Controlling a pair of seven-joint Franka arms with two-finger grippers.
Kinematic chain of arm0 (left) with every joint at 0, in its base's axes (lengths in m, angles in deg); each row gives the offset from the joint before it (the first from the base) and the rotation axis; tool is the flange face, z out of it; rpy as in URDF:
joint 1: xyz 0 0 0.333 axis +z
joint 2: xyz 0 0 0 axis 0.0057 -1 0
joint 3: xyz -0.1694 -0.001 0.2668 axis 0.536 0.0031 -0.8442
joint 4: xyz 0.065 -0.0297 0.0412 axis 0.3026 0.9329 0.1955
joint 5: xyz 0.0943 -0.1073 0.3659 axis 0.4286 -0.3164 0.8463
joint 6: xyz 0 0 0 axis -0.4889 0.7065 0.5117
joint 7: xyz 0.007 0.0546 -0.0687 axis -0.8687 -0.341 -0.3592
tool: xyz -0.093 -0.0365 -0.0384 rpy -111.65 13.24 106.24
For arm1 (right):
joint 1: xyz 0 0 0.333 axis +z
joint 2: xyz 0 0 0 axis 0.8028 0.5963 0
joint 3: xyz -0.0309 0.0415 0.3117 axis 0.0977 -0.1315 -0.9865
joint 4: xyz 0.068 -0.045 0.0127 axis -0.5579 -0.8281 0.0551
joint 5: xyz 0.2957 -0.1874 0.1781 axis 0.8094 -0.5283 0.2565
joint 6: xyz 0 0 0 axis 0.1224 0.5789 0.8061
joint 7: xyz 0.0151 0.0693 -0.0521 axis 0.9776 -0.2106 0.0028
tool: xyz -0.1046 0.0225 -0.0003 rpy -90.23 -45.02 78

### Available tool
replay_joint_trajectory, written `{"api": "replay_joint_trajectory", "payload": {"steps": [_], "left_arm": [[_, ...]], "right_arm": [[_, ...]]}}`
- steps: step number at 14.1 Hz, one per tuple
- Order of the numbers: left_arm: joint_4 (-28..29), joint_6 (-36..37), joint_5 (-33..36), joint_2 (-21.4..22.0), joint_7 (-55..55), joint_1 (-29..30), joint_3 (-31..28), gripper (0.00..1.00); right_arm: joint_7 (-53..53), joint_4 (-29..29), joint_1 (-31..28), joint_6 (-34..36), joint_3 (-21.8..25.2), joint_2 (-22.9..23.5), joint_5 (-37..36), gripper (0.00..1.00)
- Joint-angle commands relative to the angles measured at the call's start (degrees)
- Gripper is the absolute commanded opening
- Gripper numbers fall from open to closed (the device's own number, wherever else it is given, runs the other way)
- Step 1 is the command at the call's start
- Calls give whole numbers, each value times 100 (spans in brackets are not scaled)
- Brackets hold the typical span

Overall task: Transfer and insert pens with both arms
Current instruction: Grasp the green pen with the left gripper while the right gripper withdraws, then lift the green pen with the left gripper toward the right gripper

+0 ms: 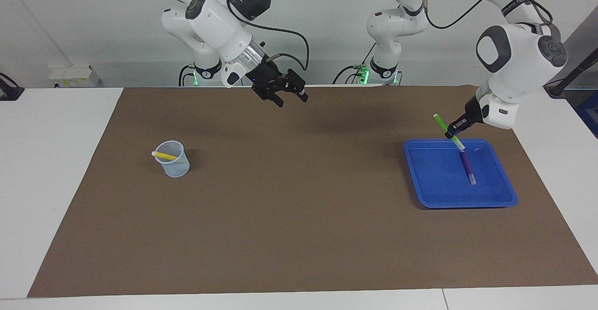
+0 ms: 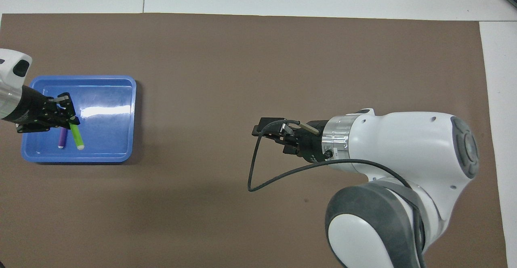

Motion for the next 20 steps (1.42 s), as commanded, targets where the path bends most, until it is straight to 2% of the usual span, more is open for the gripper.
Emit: {"api": "replay_joint_trajectory", "payload": {"steps": [1,7,12,15,18,20], "left_arm": [[47,218,-428,381,-832,-41,4,0],[161,262,-1342,865,-2889,-199,48,0],[354,192,-1913,1286,-4278,-401,57,0],[643,148,-2125,1629,-4789,-611,57,0],[995,-62,-2248,1919,-5465,-822,57,0],[1267,-177,-2467,2147,-5800,-954,57,0]], "right_arm": [[-57,-65,-24,-141,-12,-13,189,100],[-566,-74,379,-606,-12,-4,295,100],[-1664,-74,1170,-1616,-12,92,312,100],[-1710,-22,1539,-2038,-12,180,321,100],[-1754,22,1978,-2819,-12,276,820,100],[-1832,381,2259,-2971,-12,487,866,100]]}}
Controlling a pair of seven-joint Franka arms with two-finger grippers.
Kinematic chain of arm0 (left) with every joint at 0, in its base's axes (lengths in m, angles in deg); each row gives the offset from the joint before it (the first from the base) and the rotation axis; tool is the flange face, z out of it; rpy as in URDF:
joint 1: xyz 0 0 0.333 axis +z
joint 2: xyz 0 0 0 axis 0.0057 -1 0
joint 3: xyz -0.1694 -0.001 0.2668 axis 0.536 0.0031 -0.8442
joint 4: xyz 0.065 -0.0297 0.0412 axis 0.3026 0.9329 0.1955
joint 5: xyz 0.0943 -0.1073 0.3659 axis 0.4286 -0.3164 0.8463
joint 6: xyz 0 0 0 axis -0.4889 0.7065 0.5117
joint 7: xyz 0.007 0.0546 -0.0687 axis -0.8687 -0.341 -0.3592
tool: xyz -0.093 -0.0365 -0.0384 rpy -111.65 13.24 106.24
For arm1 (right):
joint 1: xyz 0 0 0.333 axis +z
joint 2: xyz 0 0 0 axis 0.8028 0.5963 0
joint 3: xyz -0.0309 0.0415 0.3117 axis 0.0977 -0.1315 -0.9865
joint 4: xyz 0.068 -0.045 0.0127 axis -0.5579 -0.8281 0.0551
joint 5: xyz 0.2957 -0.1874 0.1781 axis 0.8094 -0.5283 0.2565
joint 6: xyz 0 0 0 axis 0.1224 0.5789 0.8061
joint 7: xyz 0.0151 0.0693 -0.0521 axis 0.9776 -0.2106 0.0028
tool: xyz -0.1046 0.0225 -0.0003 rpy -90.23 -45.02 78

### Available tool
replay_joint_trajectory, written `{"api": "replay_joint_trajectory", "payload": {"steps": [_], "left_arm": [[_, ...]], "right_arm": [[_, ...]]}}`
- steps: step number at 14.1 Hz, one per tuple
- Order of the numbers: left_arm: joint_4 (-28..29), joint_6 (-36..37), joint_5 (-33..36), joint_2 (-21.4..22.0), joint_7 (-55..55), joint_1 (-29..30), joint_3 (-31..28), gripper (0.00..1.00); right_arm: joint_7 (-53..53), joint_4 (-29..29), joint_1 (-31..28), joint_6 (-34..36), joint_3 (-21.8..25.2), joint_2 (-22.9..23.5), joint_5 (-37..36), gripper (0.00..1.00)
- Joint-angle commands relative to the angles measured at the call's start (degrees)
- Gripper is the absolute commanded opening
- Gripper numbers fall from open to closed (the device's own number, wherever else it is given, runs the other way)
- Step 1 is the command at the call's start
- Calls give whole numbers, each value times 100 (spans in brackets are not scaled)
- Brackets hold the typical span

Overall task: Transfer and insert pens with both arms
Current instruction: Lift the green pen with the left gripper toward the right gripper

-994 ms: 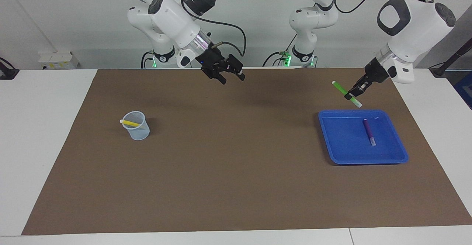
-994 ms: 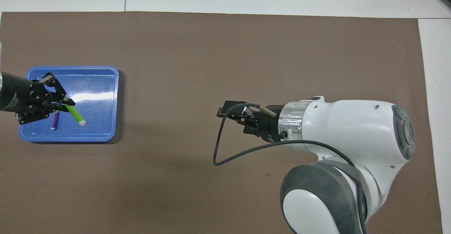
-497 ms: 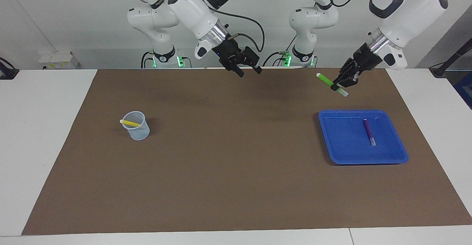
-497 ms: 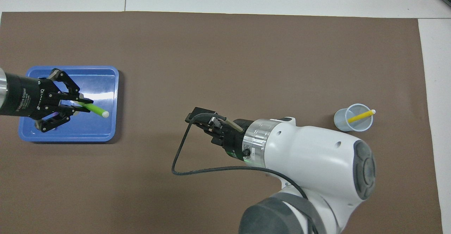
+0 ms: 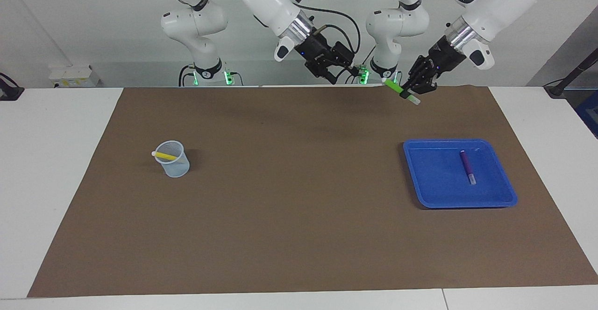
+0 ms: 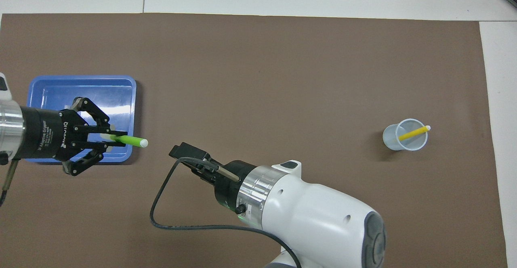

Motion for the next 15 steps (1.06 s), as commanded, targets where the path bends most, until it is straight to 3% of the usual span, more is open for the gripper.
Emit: {"api": "replay_joint_trajectory", "payload": {"steps": [1,4,9,13,15], "left_arm": [[656,-308,-323,515,-354,-169,-49,0],[1096,-467,-639,937,-678,-283,-23,0],[1255,-563,-640,1105,-1163,-362,117,0],[1343,-616,-702,1246,-1225,-371,179,0],[1343,-616,-693,1246,-1225,-362,188,0]], "right_arm": [[-231,424,234,-170,-1,283,145,100],[-302,477,269,-170,-19,292,137,100],[-162,617,401,-591,-19,599,40,95],[-153,671,401,-592,-19,652,49,62],[-153,671,401,-592,-19,661,40,56]]}}
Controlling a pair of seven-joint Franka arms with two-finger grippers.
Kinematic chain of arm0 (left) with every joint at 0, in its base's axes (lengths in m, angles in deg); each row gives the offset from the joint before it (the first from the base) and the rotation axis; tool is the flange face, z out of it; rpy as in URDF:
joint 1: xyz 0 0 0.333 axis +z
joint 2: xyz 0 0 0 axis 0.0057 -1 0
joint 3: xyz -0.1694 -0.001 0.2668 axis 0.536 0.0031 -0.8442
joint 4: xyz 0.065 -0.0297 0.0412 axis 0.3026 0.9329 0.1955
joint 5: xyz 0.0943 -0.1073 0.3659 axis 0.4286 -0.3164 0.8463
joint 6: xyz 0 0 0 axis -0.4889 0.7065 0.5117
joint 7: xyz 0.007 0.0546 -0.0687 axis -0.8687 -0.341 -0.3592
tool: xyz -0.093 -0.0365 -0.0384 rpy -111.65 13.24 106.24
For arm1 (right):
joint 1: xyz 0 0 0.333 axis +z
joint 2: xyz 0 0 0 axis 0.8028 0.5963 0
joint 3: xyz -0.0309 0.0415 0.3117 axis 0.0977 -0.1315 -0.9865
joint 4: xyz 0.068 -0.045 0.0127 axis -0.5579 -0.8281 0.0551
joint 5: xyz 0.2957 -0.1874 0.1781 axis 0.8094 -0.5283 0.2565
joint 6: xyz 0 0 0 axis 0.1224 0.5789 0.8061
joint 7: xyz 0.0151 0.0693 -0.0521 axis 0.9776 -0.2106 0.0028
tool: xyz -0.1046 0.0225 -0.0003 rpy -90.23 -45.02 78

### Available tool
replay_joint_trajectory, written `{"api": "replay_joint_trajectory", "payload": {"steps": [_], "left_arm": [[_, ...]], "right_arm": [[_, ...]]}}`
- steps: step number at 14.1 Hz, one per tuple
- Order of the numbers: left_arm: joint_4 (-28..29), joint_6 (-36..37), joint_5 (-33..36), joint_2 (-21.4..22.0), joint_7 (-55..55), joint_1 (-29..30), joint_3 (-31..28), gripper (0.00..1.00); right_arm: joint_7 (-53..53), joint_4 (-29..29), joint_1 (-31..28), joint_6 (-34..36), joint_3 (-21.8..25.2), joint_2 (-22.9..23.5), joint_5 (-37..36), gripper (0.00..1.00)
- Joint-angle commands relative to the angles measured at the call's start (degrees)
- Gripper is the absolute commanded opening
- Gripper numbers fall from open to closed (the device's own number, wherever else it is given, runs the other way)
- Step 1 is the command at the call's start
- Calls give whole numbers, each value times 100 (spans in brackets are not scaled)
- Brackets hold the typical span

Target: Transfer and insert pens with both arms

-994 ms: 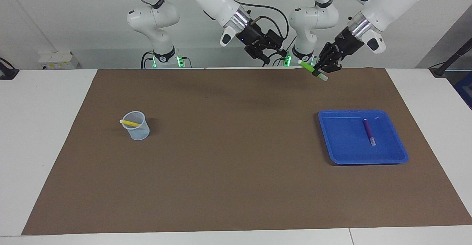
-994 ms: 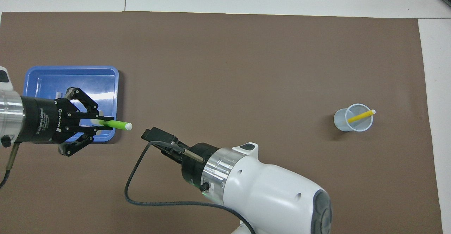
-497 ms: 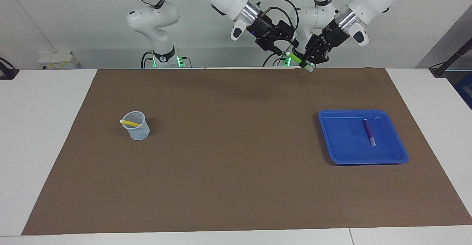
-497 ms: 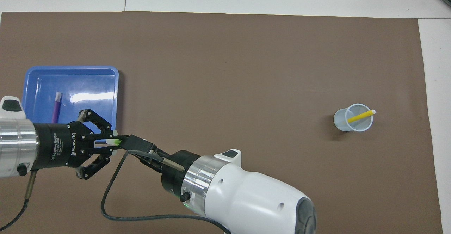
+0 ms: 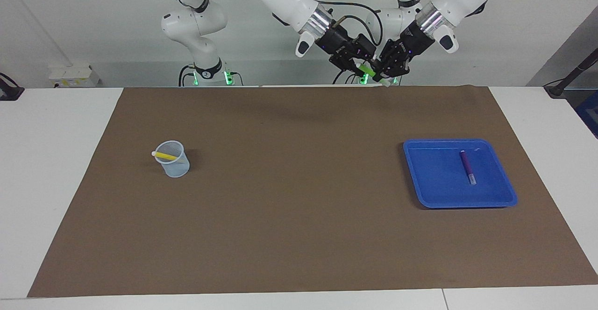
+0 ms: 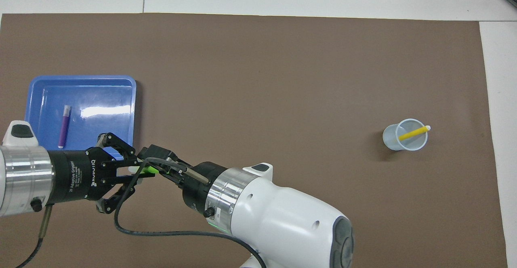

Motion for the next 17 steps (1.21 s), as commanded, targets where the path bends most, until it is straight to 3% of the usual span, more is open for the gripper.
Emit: {"api": "replay_joint_trajectory", "payload": {"steps": [1,3,5,9,13,15,16,17], "left_arm": [[221,-162,-92,211,-99,-83,-28,0],[221,-153,-101,211,-99,-83,-28,0],[221,-145,-92,211,-99,-83,-37,0],[221,-136,-92,211,-99,-83,-37,0],[221,-162,-83,202,-47,-83,-37,0],[221,-197,-83,202,-37,-74,-37,77],[221,-215,-83,202,-20,-48,-37,95],[221,-215,-83,202,-11,-4,-45,96]], "right_arm": [[115,104,7,-85,-20,104,29,53],[132,78,7,-85,-20,104,29,43],[238,52,-2,-85,-20,104,29,24],[238,34,-2,-85,-20,95,38,2],[360,34,7,-85,-20,95,38,0],[431,34,-2,-85,-20,95,38,0],[431,34,-2,-85,-20,95,38,0],[440,34,-2,-76,-20,95,38,0]]}}
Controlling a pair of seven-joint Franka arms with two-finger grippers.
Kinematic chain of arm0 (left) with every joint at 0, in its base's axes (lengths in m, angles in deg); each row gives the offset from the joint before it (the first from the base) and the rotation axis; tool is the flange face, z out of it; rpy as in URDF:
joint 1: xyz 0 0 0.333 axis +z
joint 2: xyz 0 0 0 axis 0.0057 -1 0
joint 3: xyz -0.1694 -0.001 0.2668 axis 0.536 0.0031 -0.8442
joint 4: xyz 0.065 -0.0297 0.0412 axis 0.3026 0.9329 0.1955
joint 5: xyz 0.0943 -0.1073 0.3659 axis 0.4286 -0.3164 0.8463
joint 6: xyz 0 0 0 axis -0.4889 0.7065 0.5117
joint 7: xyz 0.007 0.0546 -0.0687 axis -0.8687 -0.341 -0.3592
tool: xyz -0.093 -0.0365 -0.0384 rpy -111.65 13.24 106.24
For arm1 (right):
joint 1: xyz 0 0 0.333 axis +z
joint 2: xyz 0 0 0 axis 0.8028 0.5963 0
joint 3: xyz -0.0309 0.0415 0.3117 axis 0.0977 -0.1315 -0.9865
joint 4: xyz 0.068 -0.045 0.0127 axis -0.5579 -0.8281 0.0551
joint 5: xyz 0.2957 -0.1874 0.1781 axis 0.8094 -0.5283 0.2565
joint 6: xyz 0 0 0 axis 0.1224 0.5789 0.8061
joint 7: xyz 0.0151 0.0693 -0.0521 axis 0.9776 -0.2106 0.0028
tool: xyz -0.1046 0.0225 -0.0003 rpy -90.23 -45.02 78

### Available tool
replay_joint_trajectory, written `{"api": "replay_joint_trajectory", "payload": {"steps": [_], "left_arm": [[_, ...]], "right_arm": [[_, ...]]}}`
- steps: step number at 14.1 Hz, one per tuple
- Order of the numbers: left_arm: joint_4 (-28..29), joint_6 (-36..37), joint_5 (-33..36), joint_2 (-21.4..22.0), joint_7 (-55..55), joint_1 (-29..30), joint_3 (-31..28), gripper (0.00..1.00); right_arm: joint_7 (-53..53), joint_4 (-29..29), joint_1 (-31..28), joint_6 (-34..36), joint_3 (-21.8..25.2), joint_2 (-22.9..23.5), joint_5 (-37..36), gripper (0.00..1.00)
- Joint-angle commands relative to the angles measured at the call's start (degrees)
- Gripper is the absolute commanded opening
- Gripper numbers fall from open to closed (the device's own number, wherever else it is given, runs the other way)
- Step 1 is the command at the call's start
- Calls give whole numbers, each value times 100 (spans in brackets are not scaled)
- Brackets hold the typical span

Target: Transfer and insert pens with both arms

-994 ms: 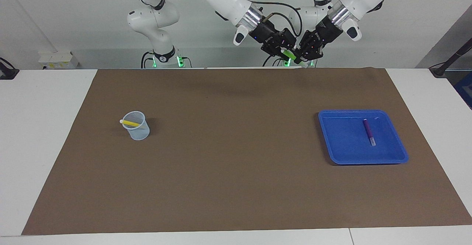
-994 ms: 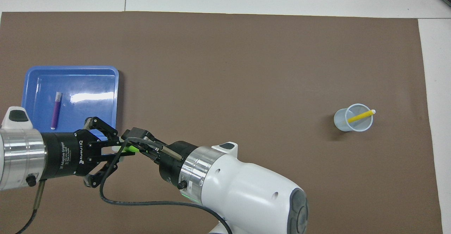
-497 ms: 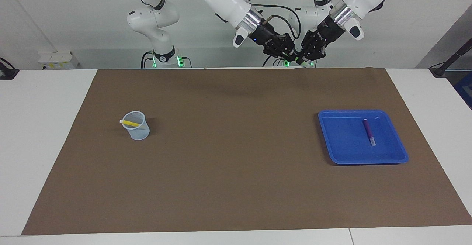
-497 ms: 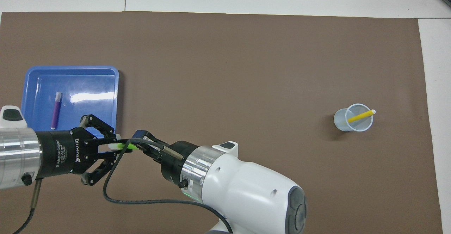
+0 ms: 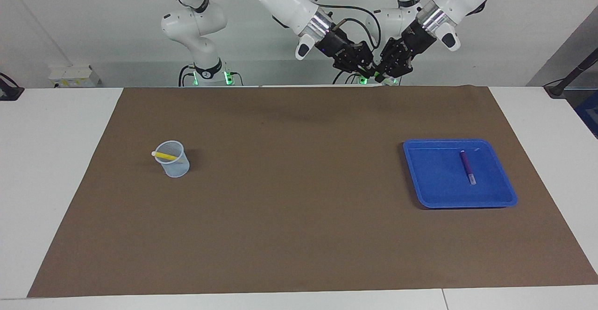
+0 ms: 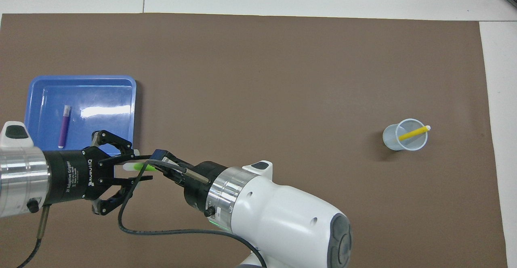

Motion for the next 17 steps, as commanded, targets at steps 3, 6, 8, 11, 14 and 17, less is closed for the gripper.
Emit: {"api": "replay_joint_trajectory", "payload": {"steps": [3,6,8,11,14,17], "left_arm": [[197,20,-72,169,782,228,-74,95],[189,643,-28,221,2161,859,-83,92],[180,1073,269,221,3277,1229,-83,87],[188,1356,814,204,4703,1564,-83,81],[189,1357,1675,195,5950,1565,-74,80],[189,1208,2344,125,7313,1704,-74,79]], "right_arm": [[587,-32,-83,176,-17,21,39,0],[1130,-129,-266,746,45,-67,21,0],[1771,-269,-652,1387,45,-198,-49,0],[2196,-323,-1285,2433,45,-296,-950,0],[2712,-332,-1900,3539,45,-357,-2226,0],[4213,-332,-2761,4622,45,-463,-3008,0]]}}
